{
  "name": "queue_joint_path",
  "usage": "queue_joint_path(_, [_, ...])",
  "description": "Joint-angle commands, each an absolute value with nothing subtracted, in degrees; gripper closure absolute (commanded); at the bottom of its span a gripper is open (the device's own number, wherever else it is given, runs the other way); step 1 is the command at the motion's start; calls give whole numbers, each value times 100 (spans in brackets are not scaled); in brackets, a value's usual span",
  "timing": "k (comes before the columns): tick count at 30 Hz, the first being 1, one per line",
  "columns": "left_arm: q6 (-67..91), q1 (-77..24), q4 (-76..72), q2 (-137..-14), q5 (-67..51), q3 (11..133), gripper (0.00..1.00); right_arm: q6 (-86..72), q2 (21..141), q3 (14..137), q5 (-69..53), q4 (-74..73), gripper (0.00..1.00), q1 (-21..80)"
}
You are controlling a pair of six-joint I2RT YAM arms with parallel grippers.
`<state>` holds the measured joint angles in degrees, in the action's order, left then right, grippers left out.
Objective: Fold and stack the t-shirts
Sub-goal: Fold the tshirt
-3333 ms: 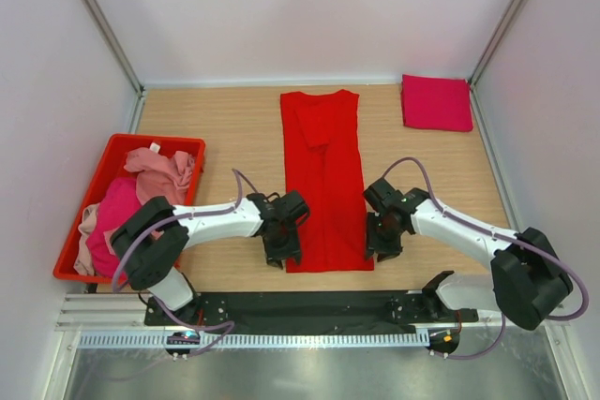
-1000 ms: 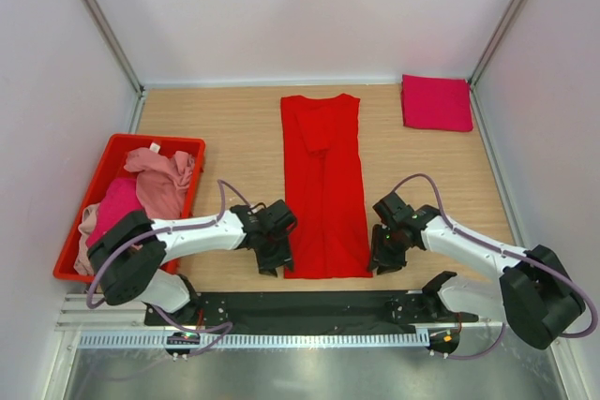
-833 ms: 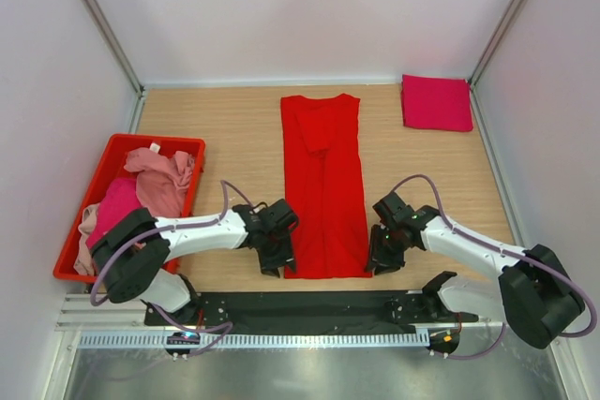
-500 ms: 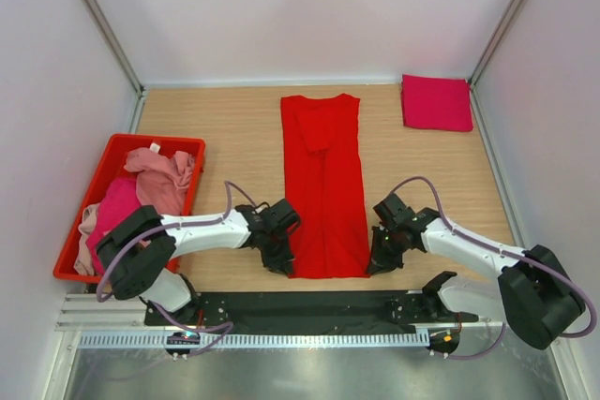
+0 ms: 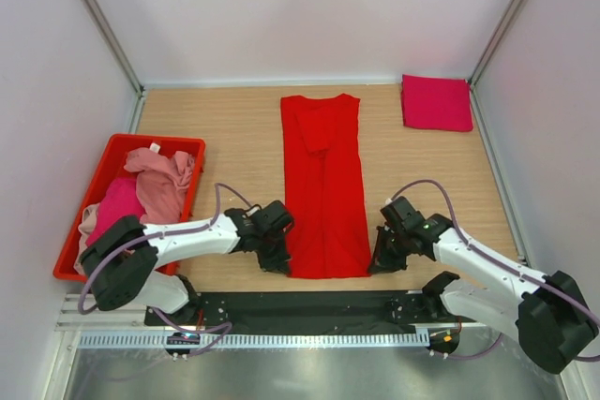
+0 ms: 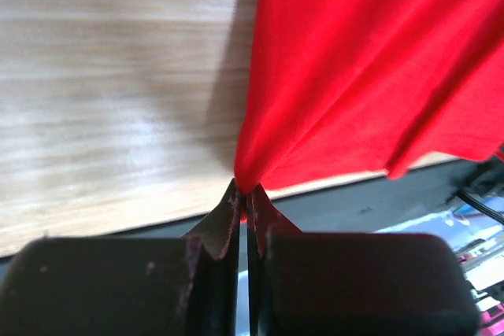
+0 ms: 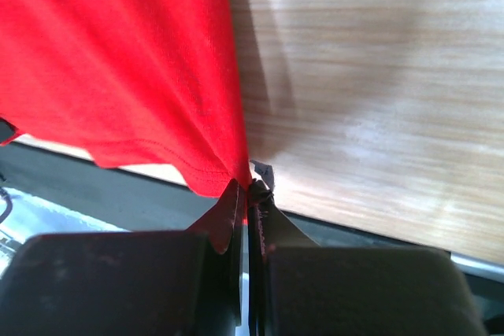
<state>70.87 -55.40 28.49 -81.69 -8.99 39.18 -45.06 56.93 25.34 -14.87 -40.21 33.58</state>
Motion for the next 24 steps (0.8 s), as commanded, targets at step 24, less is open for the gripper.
queue_joint_path(24, [5028, -2910, 4368, -9947, -1388, 8198, 100, -2813, 9516, 7751, -1907, -4755, 99, 1451])
